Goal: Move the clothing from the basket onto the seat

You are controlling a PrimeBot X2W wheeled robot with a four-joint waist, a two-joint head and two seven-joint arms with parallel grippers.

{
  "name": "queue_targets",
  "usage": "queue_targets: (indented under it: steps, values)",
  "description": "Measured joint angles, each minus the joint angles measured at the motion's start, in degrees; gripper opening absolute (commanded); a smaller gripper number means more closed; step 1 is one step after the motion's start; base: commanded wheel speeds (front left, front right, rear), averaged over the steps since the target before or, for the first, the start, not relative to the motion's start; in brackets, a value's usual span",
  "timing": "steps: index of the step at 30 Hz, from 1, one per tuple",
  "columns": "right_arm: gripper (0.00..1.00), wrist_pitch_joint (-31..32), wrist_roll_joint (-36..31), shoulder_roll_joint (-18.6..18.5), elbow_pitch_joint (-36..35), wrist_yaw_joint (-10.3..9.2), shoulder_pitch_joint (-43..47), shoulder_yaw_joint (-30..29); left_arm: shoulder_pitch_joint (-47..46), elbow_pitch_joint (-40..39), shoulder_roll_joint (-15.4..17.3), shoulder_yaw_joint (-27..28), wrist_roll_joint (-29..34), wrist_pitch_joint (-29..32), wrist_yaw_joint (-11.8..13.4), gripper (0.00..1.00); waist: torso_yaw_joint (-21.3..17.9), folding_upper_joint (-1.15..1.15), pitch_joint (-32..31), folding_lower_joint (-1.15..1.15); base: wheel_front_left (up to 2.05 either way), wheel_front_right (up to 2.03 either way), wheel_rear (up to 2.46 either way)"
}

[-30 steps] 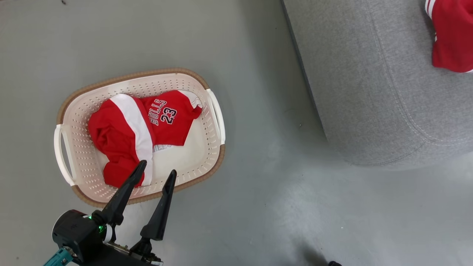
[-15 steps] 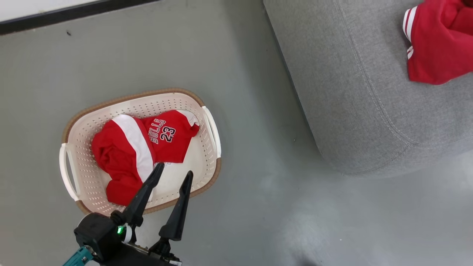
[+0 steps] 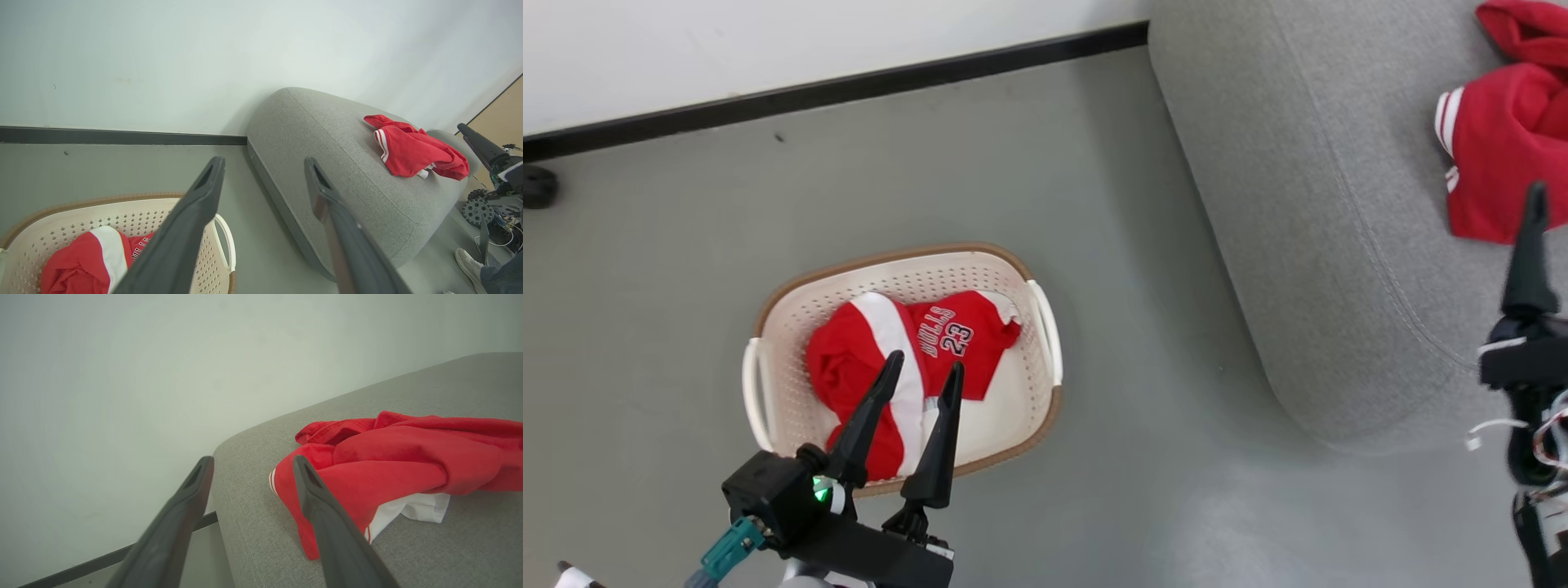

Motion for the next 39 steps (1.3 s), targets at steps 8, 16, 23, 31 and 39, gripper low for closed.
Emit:
queue_targets:
  steps: [8, 16, 23, 31, 39]
  values:
    - [1.0, -0.01, -5.27, 2.83, -1.21, 0.43, 3.69, 7.51, -0.72, 5.19, -2.79, 1.12, 0.02, 0.0, 0.03, 1.0, 4.66, 0.0, -3.57, 0.0, 0.0, 0.0, 0.0]
    - [1.0, 0.0, -7.54, 5.59, -0.83, 0.51, 9.46, 12.5, -1.21, 10.84, -3.89, 4.04, 0.88, 0.0, 1.01, 1.0, 10.75, 0.0, -7.47, 0.0, 0.0, 0.0, 0.0]
    - [1.0, 0.0, -9.27, 7.01, -0.19, 0.51, 12.32, 15.83, -0.92, 14.35, -3.07, 7.35, 1.59, 0.0, 1.02, 1.0, 15.56, 0.0, -10.64, 0.01, 0.0, 0.0, 0.0]
    - [1.0, 0.01, -11.44, 7.97, 1.32, 0.51, 15.68, 21.32, 2.55, 17.38, -1.23, 11.25, 2.57, 0.0, 1.01, 1.0, 17.23, 0.0, -14.6, 0.0, 0.0, 0.0, 0.0]
    - [1.0, 0.01, -12.12, 8.06, 1.51, -0.64, 18.11, 21.48, 4.71, 18.53, -1.07, 13.82, 3.63, 0.01, 0.51, 1.0, 15.25, 0.0, -16.13, 0.0, 0.0, 0.0, 0.0]
